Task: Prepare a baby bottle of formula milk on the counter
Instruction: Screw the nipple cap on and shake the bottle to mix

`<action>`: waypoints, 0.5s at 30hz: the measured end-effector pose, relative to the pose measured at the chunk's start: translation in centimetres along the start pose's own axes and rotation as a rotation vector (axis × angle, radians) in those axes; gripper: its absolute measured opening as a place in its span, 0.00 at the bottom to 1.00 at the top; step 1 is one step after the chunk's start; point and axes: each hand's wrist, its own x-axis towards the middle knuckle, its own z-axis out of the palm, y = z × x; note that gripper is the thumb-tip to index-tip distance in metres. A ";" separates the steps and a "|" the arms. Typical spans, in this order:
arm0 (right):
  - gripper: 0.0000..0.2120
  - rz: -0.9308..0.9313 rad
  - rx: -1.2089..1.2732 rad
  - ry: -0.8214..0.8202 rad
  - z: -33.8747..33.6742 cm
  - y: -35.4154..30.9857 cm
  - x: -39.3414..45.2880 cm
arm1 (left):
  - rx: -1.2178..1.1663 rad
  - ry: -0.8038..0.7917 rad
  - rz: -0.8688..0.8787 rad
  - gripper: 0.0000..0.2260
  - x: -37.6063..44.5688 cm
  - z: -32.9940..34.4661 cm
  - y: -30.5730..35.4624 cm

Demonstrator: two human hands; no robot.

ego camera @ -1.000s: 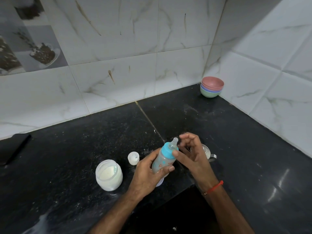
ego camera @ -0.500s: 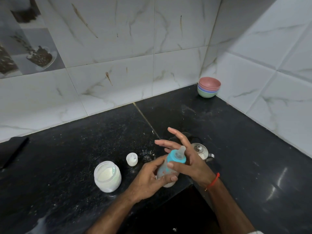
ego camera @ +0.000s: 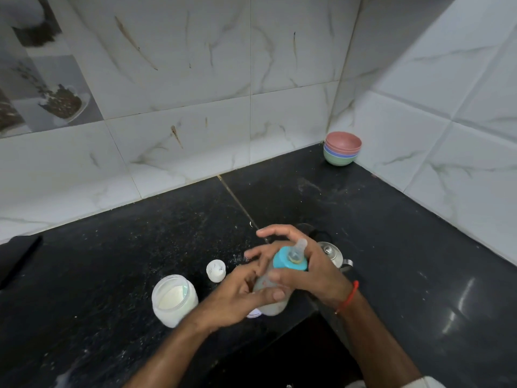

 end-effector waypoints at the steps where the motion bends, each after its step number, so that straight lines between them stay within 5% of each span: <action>1: 0.24 -0.010 0.050 -0.045 -0.2 -0.3 0.1 | -0.016 -0.014 -0.012 0.18 0.0 0.1 0.3; 4: 0.10 -0.088 0.081 0.303 1.2 -0.1 0.9 | 0.093 0.126 0.065 0.16 0.6 0.8 0.9; 8: 0.06 -0.071 0.011 0.699 3.2 0.8 1.8 | 0.249 0.247 0.125 0.21 1.1 1.4 0.5; 10: 0.09 -0.049 -0.078 0.617 2.7 0.3 1.4 | 0.146 0.171 0.085 0.21 0.9 0.7 0.5; 15: 0.18 -0.142 -0.081 0.108 0.5 -1.5 0.2 | 0.098 0.022 0.028 0.17 0.4 -0.5 1.5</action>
